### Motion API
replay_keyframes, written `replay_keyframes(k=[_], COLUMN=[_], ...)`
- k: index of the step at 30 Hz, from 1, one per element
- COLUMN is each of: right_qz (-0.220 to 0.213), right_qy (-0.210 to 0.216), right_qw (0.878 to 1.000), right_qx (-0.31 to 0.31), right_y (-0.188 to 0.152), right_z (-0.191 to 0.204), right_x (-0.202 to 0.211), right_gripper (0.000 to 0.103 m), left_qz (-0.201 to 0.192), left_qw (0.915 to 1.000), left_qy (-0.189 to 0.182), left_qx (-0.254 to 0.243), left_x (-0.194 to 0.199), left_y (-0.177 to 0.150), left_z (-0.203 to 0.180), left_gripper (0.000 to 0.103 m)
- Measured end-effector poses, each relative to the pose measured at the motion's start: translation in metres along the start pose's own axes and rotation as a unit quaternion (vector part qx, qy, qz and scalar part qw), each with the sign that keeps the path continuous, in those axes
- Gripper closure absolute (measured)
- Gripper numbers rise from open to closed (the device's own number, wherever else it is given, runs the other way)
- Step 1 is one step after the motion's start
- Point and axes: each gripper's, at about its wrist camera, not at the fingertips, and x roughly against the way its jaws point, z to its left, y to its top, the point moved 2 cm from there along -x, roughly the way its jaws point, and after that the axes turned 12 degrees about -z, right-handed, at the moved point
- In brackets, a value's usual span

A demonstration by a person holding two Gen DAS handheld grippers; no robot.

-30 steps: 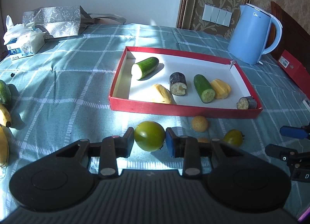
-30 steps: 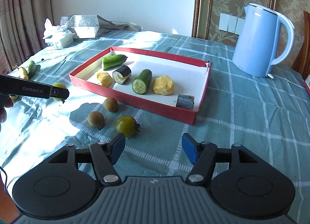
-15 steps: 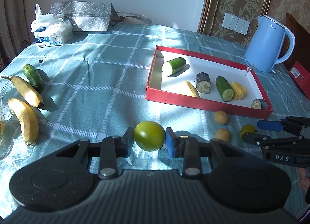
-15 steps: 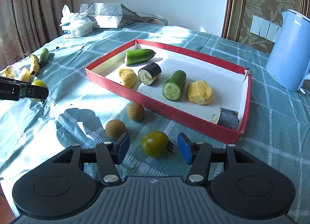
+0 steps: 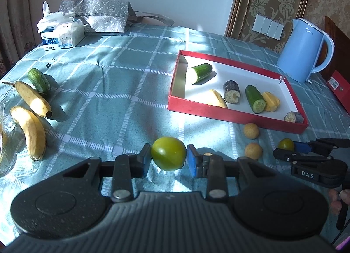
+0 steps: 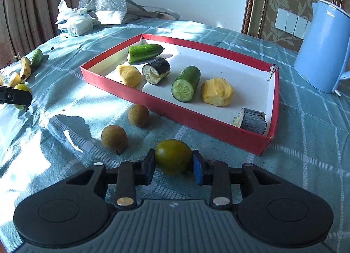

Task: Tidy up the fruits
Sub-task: 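Grasp a green lime with the left gripper while the right gripper grasps another lime, then lower the lime into the tray and open the left gripper while the right gripper carries its lime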

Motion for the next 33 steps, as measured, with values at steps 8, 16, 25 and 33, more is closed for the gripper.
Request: replay_keyframes(k=[8,16,25,33], right_qz=[-0.021,-0.027,-0.022,-0.012], right_qy=[-0.017,-0.058,-0.110,-0.121], right_qw=[0.999,0.996,0.989,0.987], right_qx=[-0.026,-0.066,-0.099,-0.109], right_y=[0.002,-0.006,-0.020,-0.026], right_z=[-0.014,-0.032,-0.049,-0.052], right_x=[0.042,0.086,0.111,0.110], right_gripper=[0.069,0.069,0.069,0.069], left_qz=[-0.014,-0.032,-0.022,-0.020], left_qw=[0.9984,0.9916,0.9864,0.9872], left_qy=[-0.044,-0.099,-0.128,-0.121], left_qx=[-0.033,-0.077,-0.101,-0.103], left_x=[-0.018,-0.058,-0.098,-0.128], left_y=[0.021,0.055,0.067,0.077], left_z=[-0.029,-0.076,-0.106,-0.112], left_gripper=[0.072,0.072,0.072,0.072])
